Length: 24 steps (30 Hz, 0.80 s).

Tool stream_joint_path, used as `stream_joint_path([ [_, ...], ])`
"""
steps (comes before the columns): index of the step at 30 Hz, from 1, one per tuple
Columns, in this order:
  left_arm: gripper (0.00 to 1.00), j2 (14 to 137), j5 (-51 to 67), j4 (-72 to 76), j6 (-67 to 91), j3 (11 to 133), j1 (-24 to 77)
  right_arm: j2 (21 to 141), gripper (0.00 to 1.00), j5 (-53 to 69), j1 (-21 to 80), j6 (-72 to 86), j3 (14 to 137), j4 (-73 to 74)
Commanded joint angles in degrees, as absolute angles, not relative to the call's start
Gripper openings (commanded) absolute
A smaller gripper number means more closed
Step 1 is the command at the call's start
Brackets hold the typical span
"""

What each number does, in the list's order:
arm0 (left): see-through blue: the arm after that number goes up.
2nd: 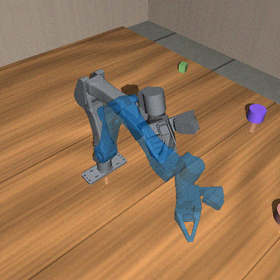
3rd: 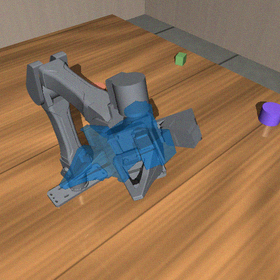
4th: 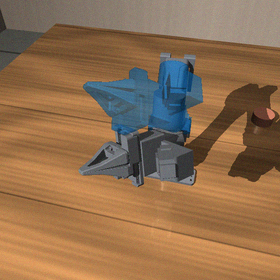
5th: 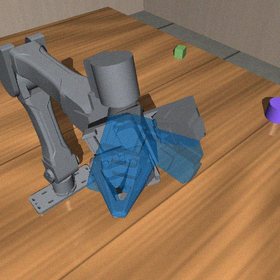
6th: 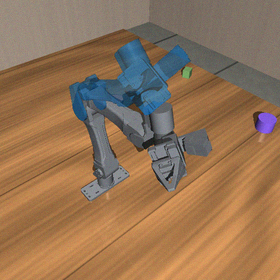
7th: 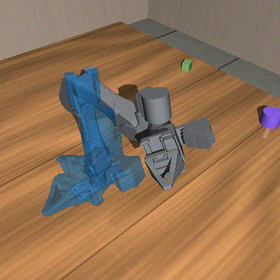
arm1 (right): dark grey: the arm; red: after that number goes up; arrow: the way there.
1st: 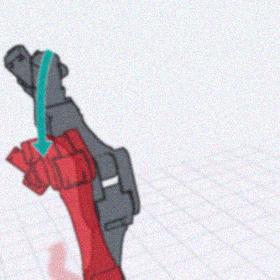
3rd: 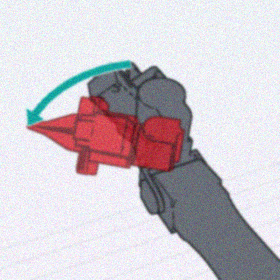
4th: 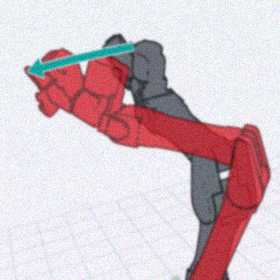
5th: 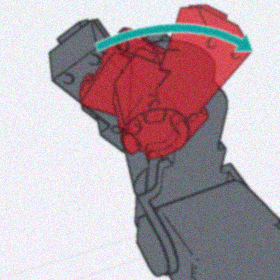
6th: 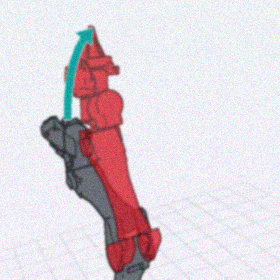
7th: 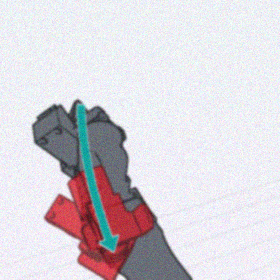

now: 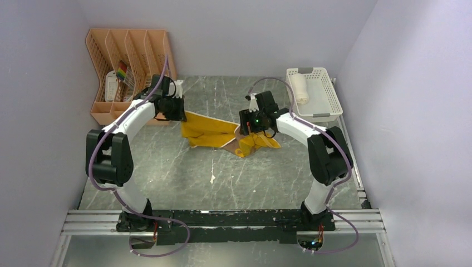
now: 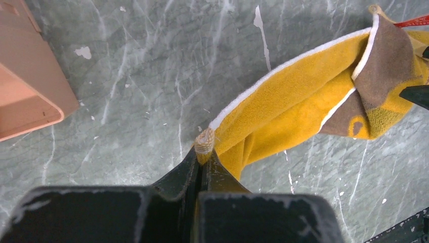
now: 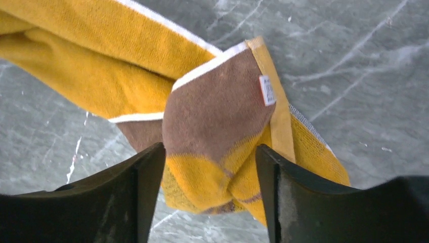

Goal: Roll the towels
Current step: Flatten out the towel at the center of the board.

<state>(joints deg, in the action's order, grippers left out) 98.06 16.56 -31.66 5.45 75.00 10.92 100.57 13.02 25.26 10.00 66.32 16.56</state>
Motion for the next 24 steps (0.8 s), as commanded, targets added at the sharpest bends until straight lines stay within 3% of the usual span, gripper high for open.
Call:
stream_joint_path([
  [1, 0.07, 98.64, 16.36, -32.96, 4.09, 78.05, 9.34, 105.71, 0.62, 13.72, 26.37, 8.17, 71.65, 16.85],
  [7, 0.07, 100.18, 17.02, -32.38, 5.46, 80.6, 7.68, 110.38, 0.3, 10.55, 27.95, 6.44, 76.78, 20.58],
  [15, 0.07, 103.08, 18.17, -31.26, 6.63, 84.45, 6.94, 111.42, 0.0, 11.51, 27.95, 5.75, 76.43, 22.27],
  [24, 0.07, 104.04, 16.56, -31.94, 6.69, 85.71, 6.7, 101.78, 0.0, 12.98, 27.77, 8.12, 76.22, 18.61],
])
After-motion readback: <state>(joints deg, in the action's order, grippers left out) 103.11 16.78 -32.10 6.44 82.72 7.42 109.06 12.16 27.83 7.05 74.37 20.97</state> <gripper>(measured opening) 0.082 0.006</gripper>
